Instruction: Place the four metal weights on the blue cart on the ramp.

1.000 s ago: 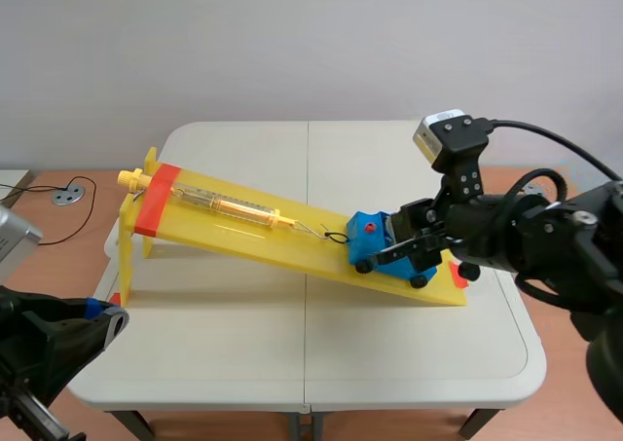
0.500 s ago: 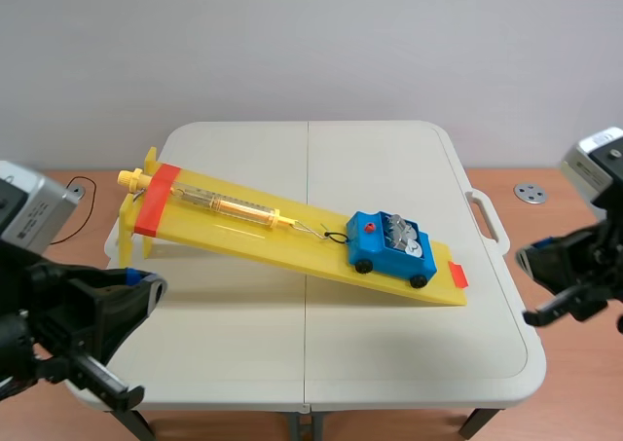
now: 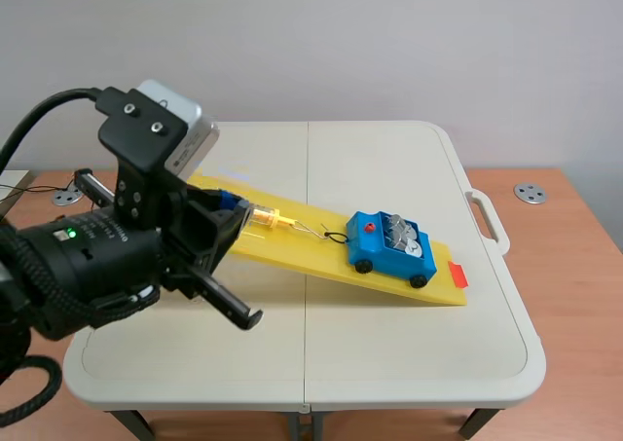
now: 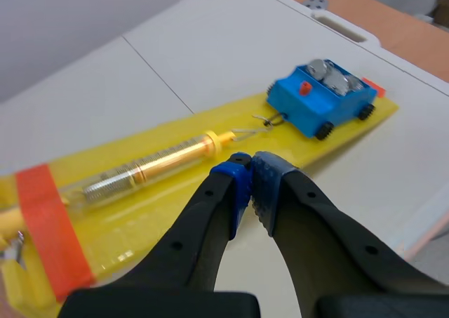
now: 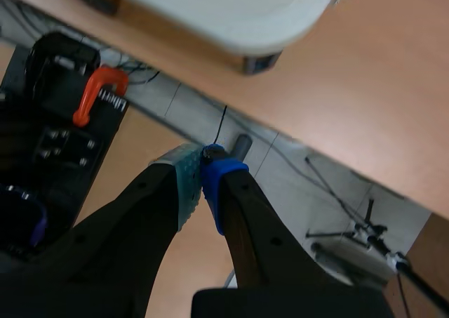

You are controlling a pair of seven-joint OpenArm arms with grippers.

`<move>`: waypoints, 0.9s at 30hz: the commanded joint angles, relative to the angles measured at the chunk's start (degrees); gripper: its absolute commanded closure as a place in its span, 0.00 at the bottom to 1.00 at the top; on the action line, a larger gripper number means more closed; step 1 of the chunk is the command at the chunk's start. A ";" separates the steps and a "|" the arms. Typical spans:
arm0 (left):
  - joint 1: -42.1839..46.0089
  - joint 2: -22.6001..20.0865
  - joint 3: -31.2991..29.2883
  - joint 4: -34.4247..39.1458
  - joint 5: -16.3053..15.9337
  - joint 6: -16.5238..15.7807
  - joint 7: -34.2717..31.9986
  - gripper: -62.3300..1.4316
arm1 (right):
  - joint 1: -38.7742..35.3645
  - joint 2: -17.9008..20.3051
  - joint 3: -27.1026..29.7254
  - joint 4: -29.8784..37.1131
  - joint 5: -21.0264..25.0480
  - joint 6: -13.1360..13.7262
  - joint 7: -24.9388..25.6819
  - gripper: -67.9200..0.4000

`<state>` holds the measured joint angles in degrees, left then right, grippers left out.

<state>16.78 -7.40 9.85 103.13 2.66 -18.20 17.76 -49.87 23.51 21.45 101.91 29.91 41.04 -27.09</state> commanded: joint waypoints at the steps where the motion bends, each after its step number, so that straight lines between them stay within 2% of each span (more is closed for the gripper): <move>1: -3.63 1.90 -1.16 0.70 -1.97 2.49 -6.82 0.93 | -2.51 2.49 1.68 5.81 3.93 1.68 5.38 0.98; 6: -8.02 3.41 -0.42 -4.68 0.66 4.74 -7.93 0.94 | -7.87 2.47 3.13 5.81 3.76 1.68 5.44 0.98; 15: -13.77 3.74 -0.42 -11.72 1.49 6.99 -8.09 0.94 | -9.03 0.61 4.11 5.81 3.54 1.68 5.57 0.98; 27: -14.08 3.72 -0.44 -12.44 1.49 6.99 -8.33 0.94 | -9.01 0.61 4.11 5.81 3.52 1.68 5.57 0.98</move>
<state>4.62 -4.60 9.89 84.97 6.02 -13.52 17.34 -59.37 23.33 21.76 101.93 29.91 41.21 -26.89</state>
